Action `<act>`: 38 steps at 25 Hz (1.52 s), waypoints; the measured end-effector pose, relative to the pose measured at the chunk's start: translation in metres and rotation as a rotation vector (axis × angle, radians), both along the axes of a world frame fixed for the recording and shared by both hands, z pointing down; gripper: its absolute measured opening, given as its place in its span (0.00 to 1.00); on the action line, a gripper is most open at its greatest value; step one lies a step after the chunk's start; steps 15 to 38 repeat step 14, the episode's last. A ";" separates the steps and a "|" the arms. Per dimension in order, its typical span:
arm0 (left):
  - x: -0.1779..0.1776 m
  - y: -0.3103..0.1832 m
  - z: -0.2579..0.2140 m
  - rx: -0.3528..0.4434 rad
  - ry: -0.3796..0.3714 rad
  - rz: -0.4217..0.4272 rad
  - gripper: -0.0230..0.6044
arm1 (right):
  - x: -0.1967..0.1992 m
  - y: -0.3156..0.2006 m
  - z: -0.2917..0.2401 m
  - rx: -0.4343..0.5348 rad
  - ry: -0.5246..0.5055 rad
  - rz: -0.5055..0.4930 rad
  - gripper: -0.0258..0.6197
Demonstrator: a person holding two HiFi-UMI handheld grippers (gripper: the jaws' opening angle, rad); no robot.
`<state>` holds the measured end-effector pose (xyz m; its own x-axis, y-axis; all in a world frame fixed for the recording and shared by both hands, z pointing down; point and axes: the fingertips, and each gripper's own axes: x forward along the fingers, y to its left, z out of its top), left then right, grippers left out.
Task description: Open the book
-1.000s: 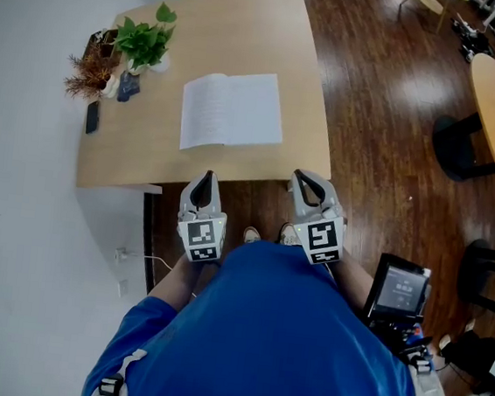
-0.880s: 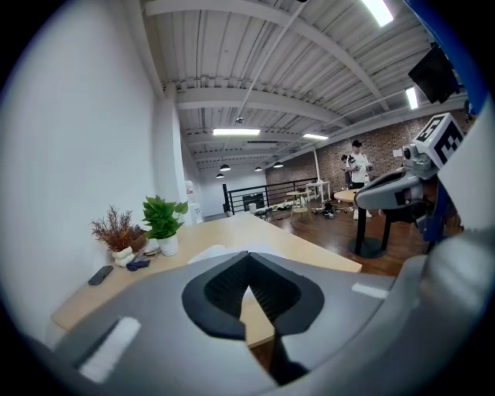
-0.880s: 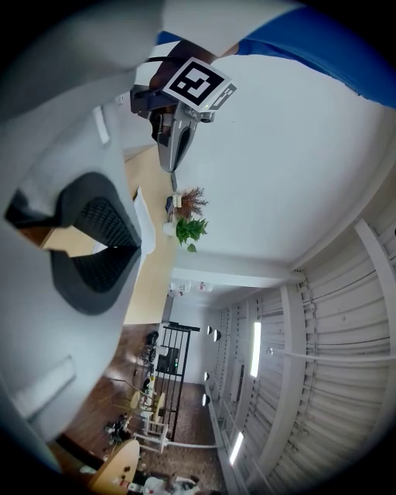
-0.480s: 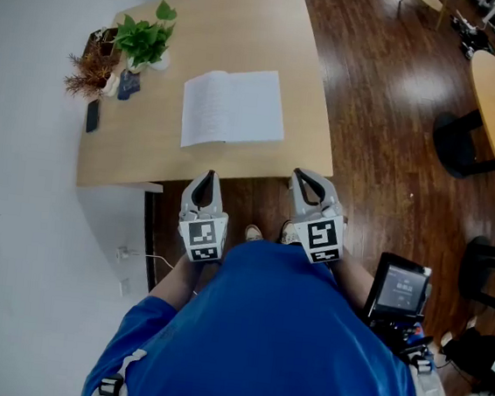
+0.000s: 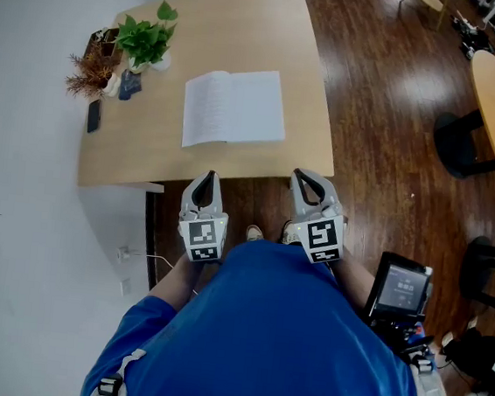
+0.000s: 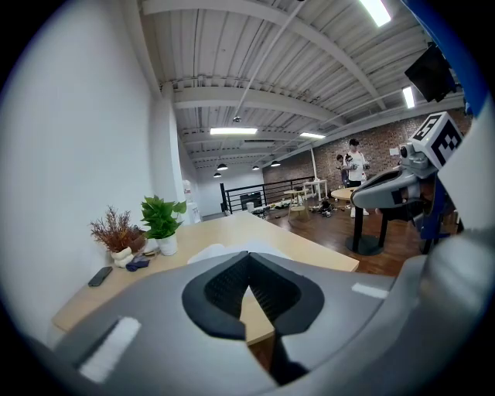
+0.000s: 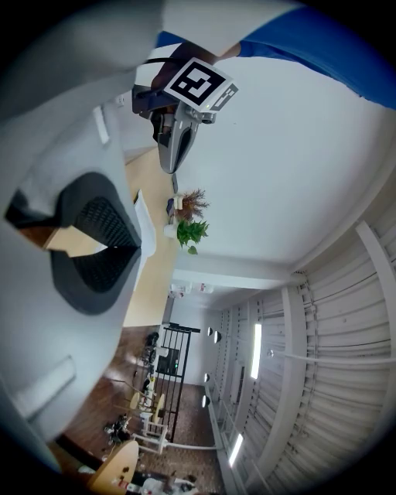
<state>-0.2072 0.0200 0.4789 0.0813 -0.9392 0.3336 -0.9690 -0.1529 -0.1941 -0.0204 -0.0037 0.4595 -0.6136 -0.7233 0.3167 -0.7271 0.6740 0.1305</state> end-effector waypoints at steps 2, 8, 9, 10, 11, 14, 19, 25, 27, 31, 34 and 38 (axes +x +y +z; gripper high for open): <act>0.000 -0.001 0.001 -0.002 0.000 0.000 0.05 | 0.000 0.000 0.000 -0.001 0.001 -0.001 0.04; 0.001 -0.001 0.002 -0.005 -0.002 0.004 0.05 | 0.001 -0.001 0.002 -0.002 0.004 0.000 0.04; 0.001 -0.001 0.003 -0.005 -0.002 0.003 0.05 | 0.001 -0.001 0.002 -0.002 0.004 0.001 0.04; 0.001 -0.001 0.003 -0.006 -0.002 0.002 0.05 | 0.001 -0.001 0.002 -0.002 0.003 0.001 0.04; 0.001 -0.001 0.003 -0.006 -0.002 0.001 0.05 | 0.001 -0.001 0.002 -0.002 0.003 0.001 0.04; 0.001 -0.002 0.003 -0.006 -0.001 -0.001 0.05 | 0.001 -0.001 0.002 -0.003 0.002 0.002 0.04; 0.001 -0.002 0.003 -0.006 -0.001 -0.001 0.05 | 0.001 -0.001 0.002 -0.003 0.002 0.002 0.04; 0.001 -0.002 0.003 -0.006 -0.001 -0.001 0.05 | 0.001 -0.001 0.002 -0.003 0.002 0.002 0.04; 0.001 -0.002 0.003 -0.006 -0.001 -0.001 0.05 | 0.001 -0.001 0.002 -0.003 0.002 0.002 0.04; 0.001 -0.002 0.003 -0.006 -0.001 -0.001 0.05 | 0.001 -0.001 0.002 -0.003 0.002 0.002 0.04; 0.001 -0.002 0.003 -0.006 -0.001 -0.001 0.05 | 0.001 -0.001 0.002 -0.003 0.002 0.002 0.04; 0.001 -0.002 0.003 -0.006 -0.001 -0.001 0.05 | 0.001 -0.001 0.002 -0.003 0.002 0.002 0.04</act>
